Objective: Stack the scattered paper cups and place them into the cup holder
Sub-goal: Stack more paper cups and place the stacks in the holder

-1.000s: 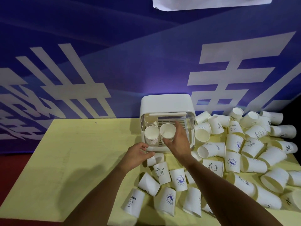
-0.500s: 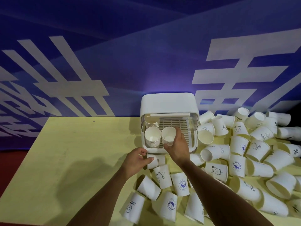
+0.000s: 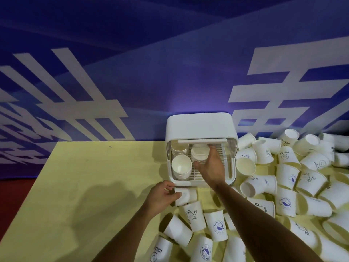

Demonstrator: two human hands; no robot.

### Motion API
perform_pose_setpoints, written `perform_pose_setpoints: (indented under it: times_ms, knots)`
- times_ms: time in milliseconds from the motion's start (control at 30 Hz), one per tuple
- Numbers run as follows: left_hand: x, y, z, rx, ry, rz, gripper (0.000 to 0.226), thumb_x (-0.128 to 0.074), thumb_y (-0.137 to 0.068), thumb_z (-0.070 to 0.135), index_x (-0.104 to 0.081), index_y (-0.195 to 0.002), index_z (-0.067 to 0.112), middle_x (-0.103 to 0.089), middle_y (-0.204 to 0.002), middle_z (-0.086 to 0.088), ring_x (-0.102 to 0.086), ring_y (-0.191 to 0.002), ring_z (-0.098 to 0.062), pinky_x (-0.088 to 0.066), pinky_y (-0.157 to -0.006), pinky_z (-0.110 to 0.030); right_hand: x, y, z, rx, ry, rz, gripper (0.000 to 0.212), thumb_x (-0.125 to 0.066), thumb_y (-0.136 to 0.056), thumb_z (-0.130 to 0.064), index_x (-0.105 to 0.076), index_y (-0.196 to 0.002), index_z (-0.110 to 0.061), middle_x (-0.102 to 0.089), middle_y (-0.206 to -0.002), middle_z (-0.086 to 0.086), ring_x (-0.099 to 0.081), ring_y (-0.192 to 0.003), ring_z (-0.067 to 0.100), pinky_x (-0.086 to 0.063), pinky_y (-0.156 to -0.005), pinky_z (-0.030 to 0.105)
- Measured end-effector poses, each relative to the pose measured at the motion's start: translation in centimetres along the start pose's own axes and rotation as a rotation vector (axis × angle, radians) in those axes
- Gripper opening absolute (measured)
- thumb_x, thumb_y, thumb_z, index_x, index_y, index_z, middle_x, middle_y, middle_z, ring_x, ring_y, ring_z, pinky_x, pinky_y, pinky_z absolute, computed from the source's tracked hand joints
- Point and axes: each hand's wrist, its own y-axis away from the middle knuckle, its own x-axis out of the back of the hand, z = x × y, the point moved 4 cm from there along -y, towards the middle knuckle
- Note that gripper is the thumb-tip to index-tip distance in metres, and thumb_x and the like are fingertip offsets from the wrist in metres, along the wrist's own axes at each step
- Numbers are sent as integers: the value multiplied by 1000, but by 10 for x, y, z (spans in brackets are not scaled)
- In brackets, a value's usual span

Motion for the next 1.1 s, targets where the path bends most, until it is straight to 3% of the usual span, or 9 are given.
perform_pose_setpoints:
  times_ms: [300, 433, 600, 700, 833, 933, 1100]
  knots:
    - [0, -8, -8, 10, -31, -3, 43, -79, -76, 45, -62, -113, 30, -62, -110, 11, -61, -98, -4, -49, -81, -17, -21, -24, 9, -33, 60, -60, 77, -80, -71, -43, -35, -130, -23, -69, -112, 3, -68, -100, 26, -59, -83, 43]
    - [-1, -8, -7, 19, -21, -1, 43, -79, -77, 45, -62, -113, 29, -63, -110, 10, -61, -99, -5, -50, -83, -19, -15, -21, 11, -38, 20, -57, 83, -83, -67, -45, -36, -133, -25, -65, -120, 1, -65, -107, 23, -57, -89, 42]
    - [-1, 2, -10, 51, 25, 2, 47, -80, -78, 43, -62, -118, 23, -64, -111, 7, -62, -101, -7, -50, -85, -20, -1, 20, 8, 8, -13, 2, 77, -79, -78, -37, -34, -139, -19, -53, -135, 7, -54, -119, 25, -50, -98, 41]
    - [-3, 13, -21, 80, 32, 10, 46, -81, -77, 44, -63, -114, 22, -65, -110, 6, -63, -102, -8, -50, -86, -23, 0, 58, 10, 27, -18, -54, 72, -74, -84, -39, -35, -143, -21, -52, -138, 3, -52, -121, 21, -49, -100, 42]
    - [-4, 29, -35, 105, 75, 39, 45, -82, -76, 45, -63, -111, 22, -65, -110, 5, -63, -100, -7, -49, -82, -20, -3, 101, 18, 66, 93, -81, 60, -68, -86, -41, -43, -136, -20, -60, -123, 0, -59, -109, 21, -54, -87, 41]
    - [-3, 40, -46, 160, 116, 43, 52, -82, -76, 46, -63, -116, 18, -64, -112, 0, -63, -101, -13, -50, -89, -27, -6, 121, 26, 53, 143, -129, 55, -72, -84, -37, -50, -129, -15, -62, -117, 3, -59, -104, 22, -46, -86, 32]
    - [-14, 62, -60, 233, 113, -31, 59, -80, -76, 50, -58, -123, 22, -59, -118, 2, -60, -108, -14, -48, -90, -27, -11, 143, 30, 108, 265, -217, 57, -74, -83, -36, -51, -129, -10, -59, -122, 11, -56, -111, 30, -49, -95, 44]
